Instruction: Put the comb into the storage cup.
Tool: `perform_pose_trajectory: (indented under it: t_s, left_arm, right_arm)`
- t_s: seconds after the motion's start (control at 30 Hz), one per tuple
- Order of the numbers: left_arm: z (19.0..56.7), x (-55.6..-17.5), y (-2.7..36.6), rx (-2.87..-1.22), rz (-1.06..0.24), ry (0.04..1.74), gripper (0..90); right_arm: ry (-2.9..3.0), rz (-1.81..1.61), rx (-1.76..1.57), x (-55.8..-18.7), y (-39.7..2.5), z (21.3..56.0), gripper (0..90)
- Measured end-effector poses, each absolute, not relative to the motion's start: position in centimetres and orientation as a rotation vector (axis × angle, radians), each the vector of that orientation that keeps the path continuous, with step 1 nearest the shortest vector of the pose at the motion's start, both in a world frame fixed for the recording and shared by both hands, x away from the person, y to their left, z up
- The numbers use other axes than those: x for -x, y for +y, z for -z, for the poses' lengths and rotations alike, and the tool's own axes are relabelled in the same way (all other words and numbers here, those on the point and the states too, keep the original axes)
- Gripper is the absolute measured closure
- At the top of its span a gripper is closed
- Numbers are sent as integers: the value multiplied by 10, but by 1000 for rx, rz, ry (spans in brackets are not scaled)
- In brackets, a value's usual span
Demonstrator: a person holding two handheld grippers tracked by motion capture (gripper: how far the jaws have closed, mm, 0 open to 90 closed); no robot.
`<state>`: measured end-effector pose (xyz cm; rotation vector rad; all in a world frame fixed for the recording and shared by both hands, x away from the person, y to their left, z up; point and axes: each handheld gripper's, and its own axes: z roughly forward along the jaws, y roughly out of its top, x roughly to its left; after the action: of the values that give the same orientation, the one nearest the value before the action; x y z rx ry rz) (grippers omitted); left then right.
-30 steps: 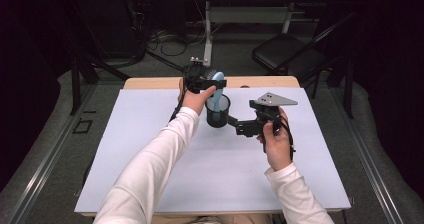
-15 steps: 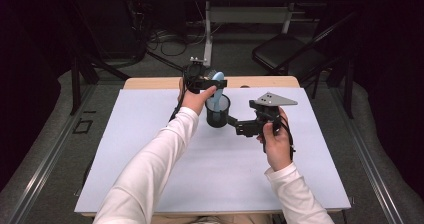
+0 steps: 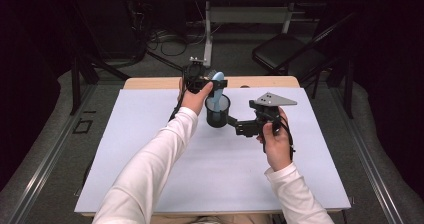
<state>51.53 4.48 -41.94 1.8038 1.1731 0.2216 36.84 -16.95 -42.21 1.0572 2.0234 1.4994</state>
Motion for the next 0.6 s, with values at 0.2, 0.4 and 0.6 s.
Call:
perform_pose_trajectory:
  t_s: [0.2, 0.4, 0.6]
  left_arm:
    - [420, -515, 44, -1796, -214, 1179, 4]
    - [419, -515, 45, -1791, -217, 1180, 4]
    - [418, -515, 47, -1800, -217, 1176, 4]
  right_arm:
    - [2024, -1499, -1058, -368, -169, 422, 19]
    - [2023, -1499, -1057, -368, -170, 422, 19]
    - [2026, -1496, -1059, -368, -169, 422, 19]
